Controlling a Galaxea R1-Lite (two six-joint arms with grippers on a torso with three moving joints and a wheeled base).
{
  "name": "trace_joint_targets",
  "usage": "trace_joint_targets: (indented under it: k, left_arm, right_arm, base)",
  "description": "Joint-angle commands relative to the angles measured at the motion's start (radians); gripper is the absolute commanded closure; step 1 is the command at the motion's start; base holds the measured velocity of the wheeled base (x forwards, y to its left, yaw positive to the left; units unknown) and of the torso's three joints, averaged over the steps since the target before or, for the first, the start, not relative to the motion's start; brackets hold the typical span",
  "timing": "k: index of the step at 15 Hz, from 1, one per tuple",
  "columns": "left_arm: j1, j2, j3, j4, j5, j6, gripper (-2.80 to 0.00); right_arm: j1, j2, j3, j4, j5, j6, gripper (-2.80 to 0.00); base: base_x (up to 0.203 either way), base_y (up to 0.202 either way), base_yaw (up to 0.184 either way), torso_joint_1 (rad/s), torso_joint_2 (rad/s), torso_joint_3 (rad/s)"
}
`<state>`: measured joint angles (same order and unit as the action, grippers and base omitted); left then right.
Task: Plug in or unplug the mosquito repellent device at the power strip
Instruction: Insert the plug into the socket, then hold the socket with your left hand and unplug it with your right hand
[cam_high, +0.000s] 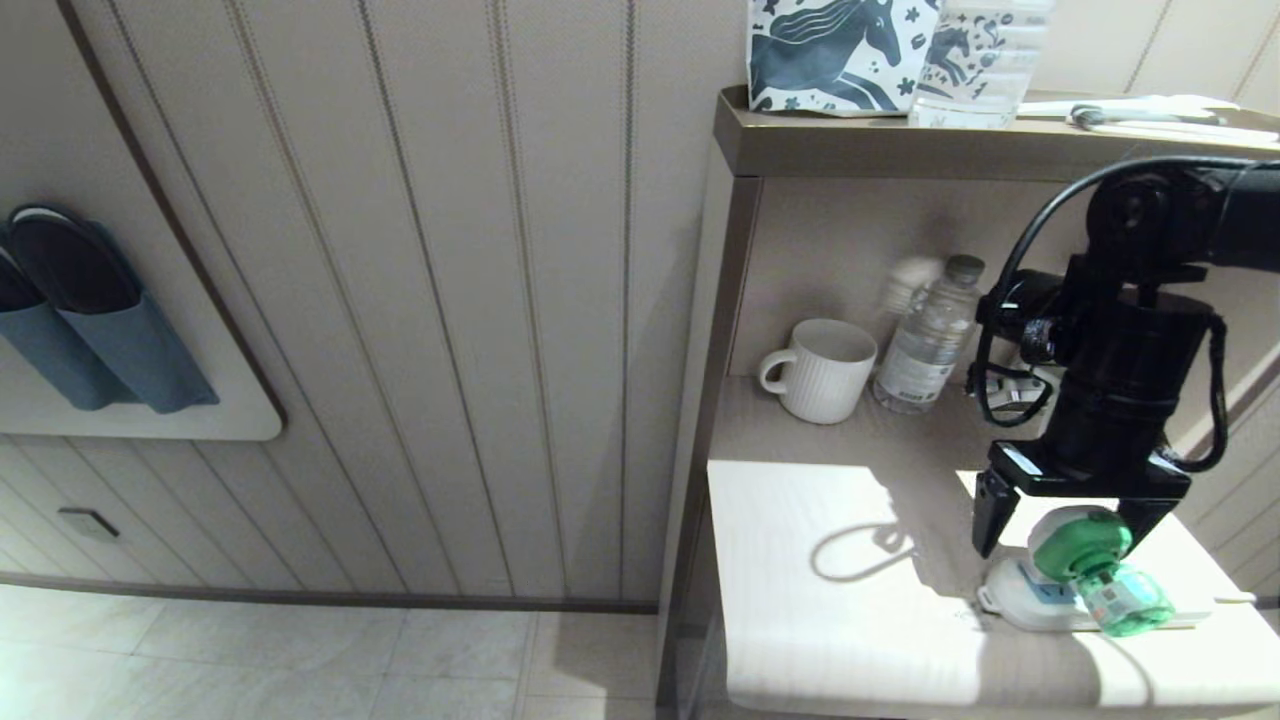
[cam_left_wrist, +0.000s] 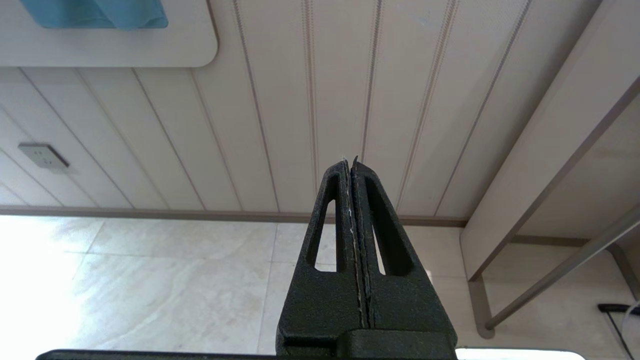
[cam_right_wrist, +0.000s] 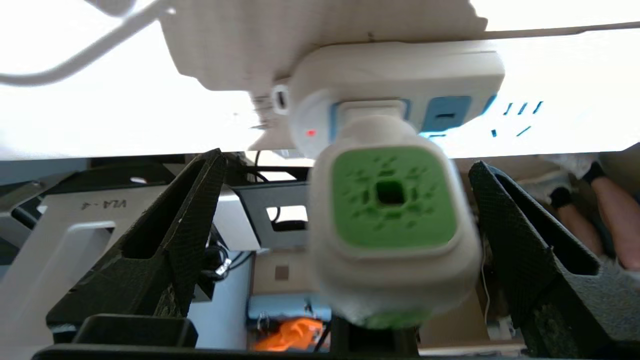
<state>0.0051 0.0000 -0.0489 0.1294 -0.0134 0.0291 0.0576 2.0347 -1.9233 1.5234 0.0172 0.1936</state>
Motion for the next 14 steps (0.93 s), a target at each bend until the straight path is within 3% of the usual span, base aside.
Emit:
trace_joint_targets:
  k: [1, 12, 13, 14]
  left_arm:
    - [0.000, 0.000, 0.000, 0.001, 0.000, 0.000, 0.00]
    - [0.000, 0.000, 0.001, 0.001, 0.000, 0.000, 0.00]
    - [0.000, 0.000, 0.000, 0.001, 0.000, 0.000, 0.00]
    - [0.000, 0.000, 0.000, 0.001, 0.000, 0.000, 0.00]
  right_arm:
    - [0.018, -0.057, -0.009, 0.030, 0.000, 0.006, -2.80]
    - [0.039, -0.451, 0.007, 0.047, -0.005, 0.016, -2.80]
    - [0.040, -0.507, 0.019, 0.047, -0.007, 0.013, 0.00]
    - [0.042, -0.570, 0.035, 0.047, -0.008, 0.010, 0.00]
  base:
    - [0.000, 0.000, 0.000, 0.000, 0.00, 0.000]
    - [0.000, 0.000, 0.000, 0.000, 0.00, 0.000]
    - [0.000, 0.000, 0.000, 0.000, 0.00, 0.000]
    - [0.000, 0.000, 0.000, 0.000, 0.00, 0.000]
